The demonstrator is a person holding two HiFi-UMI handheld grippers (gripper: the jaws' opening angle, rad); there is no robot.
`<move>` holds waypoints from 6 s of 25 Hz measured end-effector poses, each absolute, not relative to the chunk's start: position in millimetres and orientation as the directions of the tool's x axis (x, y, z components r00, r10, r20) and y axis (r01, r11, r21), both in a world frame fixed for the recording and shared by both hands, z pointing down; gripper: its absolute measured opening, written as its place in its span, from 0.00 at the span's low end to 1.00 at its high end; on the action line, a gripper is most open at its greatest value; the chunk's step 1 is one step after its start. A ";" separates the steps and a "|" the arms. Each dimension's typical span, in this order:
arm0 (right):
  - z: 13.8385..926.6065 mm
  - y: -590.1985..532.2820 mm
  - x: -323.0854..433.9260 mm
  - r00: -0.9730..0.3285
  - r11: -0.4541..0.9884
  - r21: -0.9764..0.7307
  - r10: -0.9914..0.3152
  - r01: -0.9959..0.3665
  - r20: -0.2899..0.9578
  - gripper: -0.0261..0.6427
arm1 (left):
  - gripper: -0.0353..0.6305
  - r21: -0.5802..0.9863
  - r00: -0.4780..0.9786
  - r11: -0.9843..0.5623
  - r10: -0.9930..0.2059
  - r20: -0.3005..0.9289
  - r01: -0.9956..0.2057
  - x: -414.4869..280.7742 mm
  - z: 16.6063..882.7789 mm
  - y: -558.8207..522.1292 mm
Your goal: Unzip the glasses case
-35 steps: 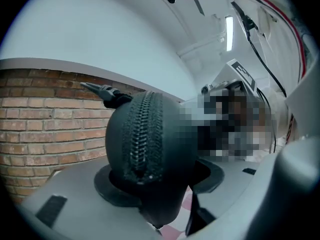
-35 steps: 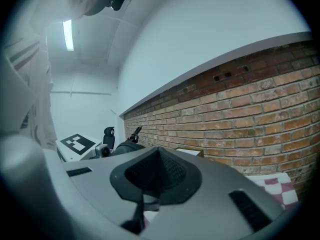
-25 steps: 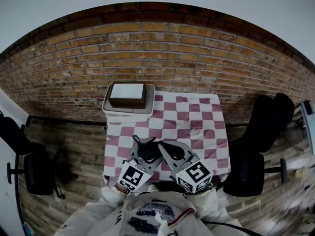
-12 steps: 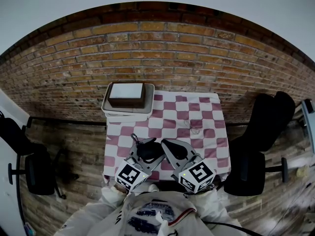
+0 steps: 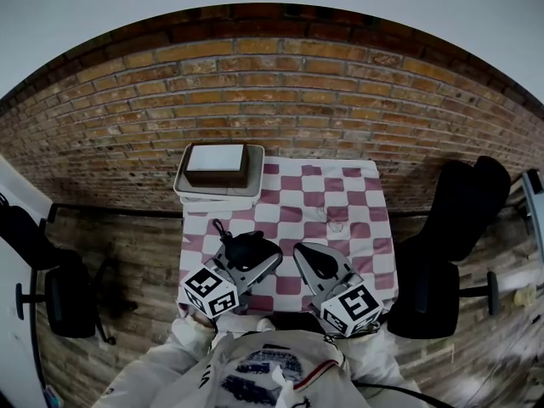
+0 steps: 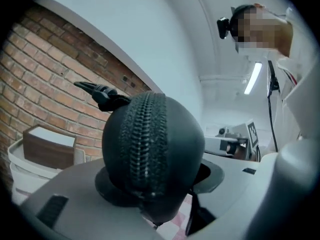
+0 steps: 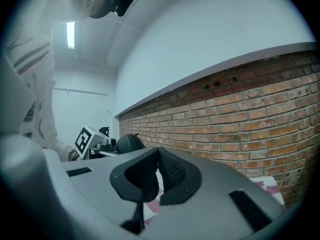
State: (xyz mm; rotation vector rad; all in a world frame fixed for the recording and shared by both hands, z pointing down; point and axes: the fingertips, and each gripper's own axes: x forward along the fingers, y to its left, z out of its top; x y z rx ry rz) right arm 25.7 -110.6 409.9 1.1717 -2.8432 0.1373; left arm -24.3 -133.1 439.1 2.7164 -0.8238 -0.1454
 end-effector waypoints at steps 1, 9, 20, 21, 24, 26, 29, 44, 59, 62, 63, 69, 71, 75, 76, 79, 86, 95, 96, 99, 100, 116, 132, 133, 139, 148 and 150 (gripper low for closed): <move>412.1 -110.2 28.1 -0.706 0.704 -0.058 -0.702 -0.708 0.097 0.06 | 0.44 0.345 0.832 -0.785 -0.555 -0.023 -0.514 -24.5 437.7 -134.6; 422.5 -104.3 44.6 -0.684 0.681 -0.069 -0.721 -0.729 0.109 0.06 | 0.44 0.598 0.808 -0.691 -0.577 -0.118 -0.406 -29.0 429.8 -140.1; 460.8 -87.0 46.8 -0.635 0.626 -0.112 -0.752 -0.772 0.177 0.06 | 0.44 0.638 0.797 -0.678 -0.581 -0.162 -0.365 -27.5 421.9 -145.3; 463.2 -85.7 44.9 -0.636 0.626 -0.117 -0.750 -0.771 0.179 0.06 | 0.44 0.635 0.797 -0.680 -0.581 -0.163 -0.366 -27.6 421.0 -146.1; 468.0 -82.2 39.1 -0.640 0.627 -0.129 -0.746 -0.768 0.182 0.06 | 0.44 0.631 0.796 -0.682 -0.583 -0.165 -0.369 -28.4 419.2 -148.0; 470.9 -80.3 35.3 -0.641 0.626 -0.142 -0.745 -0.767 0.185 0.06 | 0.44 0.630 0.793 -0.682 -0.586 -0.166 -0.371 -30.0 418.2 -149.2; 481.9 -76.7 31.8 -0.642 0.623 -0.157 -0.738 -0.766 0.206 0.06 | 0.44 0.627 0.792 -0.684 -0.587 -0.170 -0.373 -33.3 417.4 -147.9; 502.1 -77.1 0.7 -0.693 0.662 -0.205 -0.672 -0.721 0.261 0.17 | 0.44 0.628 0.771 -0.675 -0.610 -0.181 -0.387 -42.9 413.1 -153.6; 509.3 -85.0 -6.0 -0.681 0.652 -0.203 -0.680 -0.731 0.272 0.17 | 0.44 0.636 0.782 -0.680 -0.594 -0.188 -0.364 -31.9 411.4 -157.9; 510.7 -87.0 -6.1 -0.679 0.650 -0.203 -0.681 -0.733 0.273 0.16 | 0.44 0.637 0.783 -0.680 -0.593 -0.186 -0.364 -31.1 412.4 -159.0; 510.8 -87.8 -6.1 -0.679 0.649 -0.203 -0.681 -0.733 0.273 0.16 | 0.44 0.637 0.783 -0.679 -0.593 -0.185 -0.364 -30.9 412.7 -159.5; 511.9 -90.6 -9.4 -0.683 0.654 -0.201 -0.678 -0.729 0.271 0.13 | 0.44 0.640 0.782 -0.676 -0.596 -0.181 -0.367 -32.7 414.0 -160.5; 511.3 -91.1 -10.6 -0.684 0.656 -0.201 -0.677 -0.728 0.270 0.12 | 0.44 0.638 0.781 -0.676 -0.597 -0.181 -0.369 -34.2 413.6 -160.8; 512.3 -91.2 -12.4 -0.687 0.658 -0.203 -0.676 -0.725 0.264 0.10 | 0.44 0.636 0.783 -0.679 -0.595 -0.183 -0.367 -36.2 413.7 -159.9; 512.5 -91.4 -12.6 -0.687 0.658 -0.203 -0.677 -0.725 0.264 0.09 | 0.44 0.636 0.783 -0.679 -0.595 -0.183 -0.367 -36.6 414.1 -159.9; 512.7 -91.6 -12.3 -0.685 0.658 -0.195 -0.679 -0.727 0.265 0.08 | 0.44 0.633 0.785 -0.682 -0.592 -0.184 -0.366 -36.3 413.6 -159.9; 515.2 -87.8 -14.3 -0.685 0.666 -0.175 -0.675 -0.725 0.274 0.07 | 0.44 0.627 0.792 -0.682 -0.588 -0.163 -0.377 -35.0 415.0 -156.6; 516.7 -79.7 -14.8 -0.673 0.670 -0.129 -0.676 -0.731 0.300 0.06 | 0.44 0.619 0.786 -0.686 -0.593 -0.173 -0.382 -38.6 416.1 -148.9; 517.3 -78.6 -15.2 -0.672 0.670 -0.127 -0.676 -0.731 0.304 0.06 | 0.44 0.607 0.791 -0.693 -0.589 -0.166 -0.389 -37.7 415.9 -147.1; 515.8 -77.2 -15.1 -0.669 0.670 -0.120 -0.677 -0.733 0.307 0.06 | 0.43 0.572 0.802 -0.716 -0.575 -0.161 -0.399 -34.8 412.8 -143.3; 514.2 -77.2 -15.4 -0.670 0.670 -0.120 -0.678 -0.733 0.303 0.06 | 0.44 0.571 0.803 -0.719 -0.573 -0.163 -0.397 -34.9 412.3 -143.4; 517.1 -78.0 -9.8 -0.641 0.660 -0.065 -0.696 -0.749 0.324 0.06 | 0.43 0.592 0.814 -0.716 -0.557 -0.166 -0.369 -43.3 417.8 -142.7; 519.4 -79.1 -2.7 -0.598 0.654 0.057 -0.720 -0.754 0.352 0.06 | 0.43 0.538 0.867 -0.769 -0.482 -0.129 -0.347 -40.2 420.5 -132.5; 518.7 -79.6 -1.8 -0.596 0.654 0.066 -0.722 -0.754 0.353 0.06 | 0.43 0.537 0.869 -0.770 -0.478 -0.127 -0.345 -39.9 420.7 -132.3; 519.1 -76.9 -1.2 -0.579 0.666 0.187 -0.729 -0.722 0.364 0.06 | 0.43 0.524 0.892 -0.792 -0.434 -0.123 -0.313 -38.7 419.8 -127.4; 516.6 -78.3 4.2 -0.551 0.661 0.269 -0.740 -0.700 0.384 0.06 | 0.43 0.500 0.918 -0.814 -0.386 -0.088 -0.295 -36.7 424.3 -122.1; 515.8 -79.7 5.9 -0.550 0.664 0.276 -0.738 -0.695 0.391 0.06 | 0.43 0.493 0.922 -0.819 -0.379 -0.080 -0.294 -35.0 424.8 -121.5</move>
